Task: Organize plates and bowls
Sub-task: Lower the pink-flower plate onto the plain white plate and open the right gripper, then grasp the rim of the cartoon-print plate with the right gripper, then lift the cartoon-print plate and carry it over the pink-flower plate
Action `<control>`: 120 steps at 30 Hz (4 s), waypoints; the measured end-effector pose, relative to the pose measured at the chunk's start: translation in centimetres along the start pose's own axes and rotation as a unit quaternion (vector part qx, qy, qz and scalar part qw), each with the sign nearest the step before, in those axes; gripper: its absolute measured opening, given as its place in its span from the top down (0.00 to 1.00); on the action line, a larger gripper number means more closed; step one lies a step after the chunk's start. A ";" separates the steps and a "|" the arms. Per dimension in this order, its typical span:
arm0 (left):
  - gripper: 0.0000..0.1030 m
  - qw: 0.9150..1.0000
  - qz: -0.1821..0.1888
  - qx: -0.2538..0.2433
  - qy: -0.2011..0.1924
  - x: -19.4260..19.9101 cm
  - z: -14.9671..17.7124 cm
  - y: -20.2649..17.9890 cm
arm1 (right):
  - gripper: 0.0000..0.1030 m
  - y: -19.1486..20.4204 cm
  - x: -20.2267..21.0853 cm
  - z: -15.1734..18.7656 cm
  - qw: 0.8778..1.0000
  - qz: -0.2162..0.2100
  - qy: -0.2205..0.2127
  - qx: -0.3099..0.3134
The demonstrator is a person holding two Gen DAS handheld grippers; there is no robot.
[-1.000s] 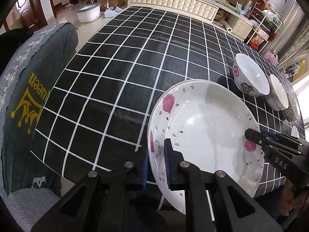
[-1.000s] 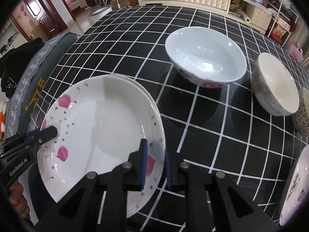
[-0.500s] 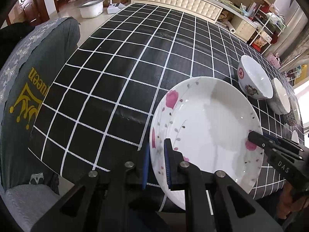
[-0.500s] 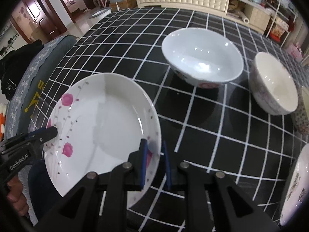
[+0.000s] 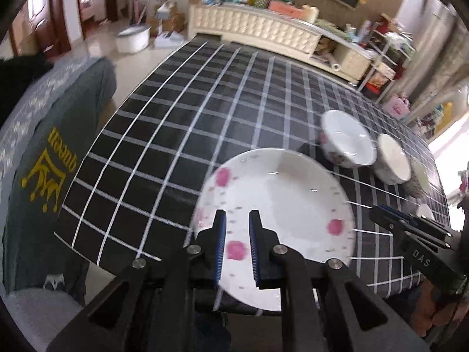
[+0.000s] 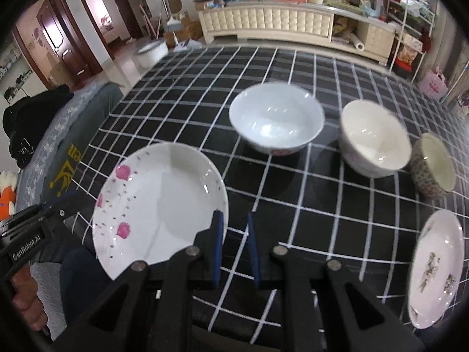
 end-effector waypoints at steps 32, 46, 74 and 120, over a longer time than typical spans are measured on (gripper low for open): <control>0.56 0.976 0.107 -0.192 0.004 1.9 2.5 -26.8 | 0.39 -18.5 13.2 6.6 0.981 0.092 -0.093 -0.144; 0.56 0.967 0.105 -0.224 0.059 -3.7 4.8 -33.9 | 0.39 -26.2 11.7 9.8 0.974 0.110 -0.059 -0.187; 0.59 0.959 0.080 -0.231 0.145 -15.0 6.4 -38.6 | 0.39 -34.0 3.8 12.6 0.972 0.092 0.015 -0.216; 0.83 0.989 0.048 -0.128 0.056 -3.4 2.5 -17.3 | 0.76 -13.5 5.1 5.4 0.996 0.045 -0.021 -0.067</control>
Point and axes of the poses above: each gripper's, at about its wrist camera, not at the fingertips, and x roughly against the way its jaws point, y to its left, z to its underside, the point moved 6 cm from there along -x, roughly the way its jaws point, and after that the axes turned 6 degrees about y, right-handed, at the moved point
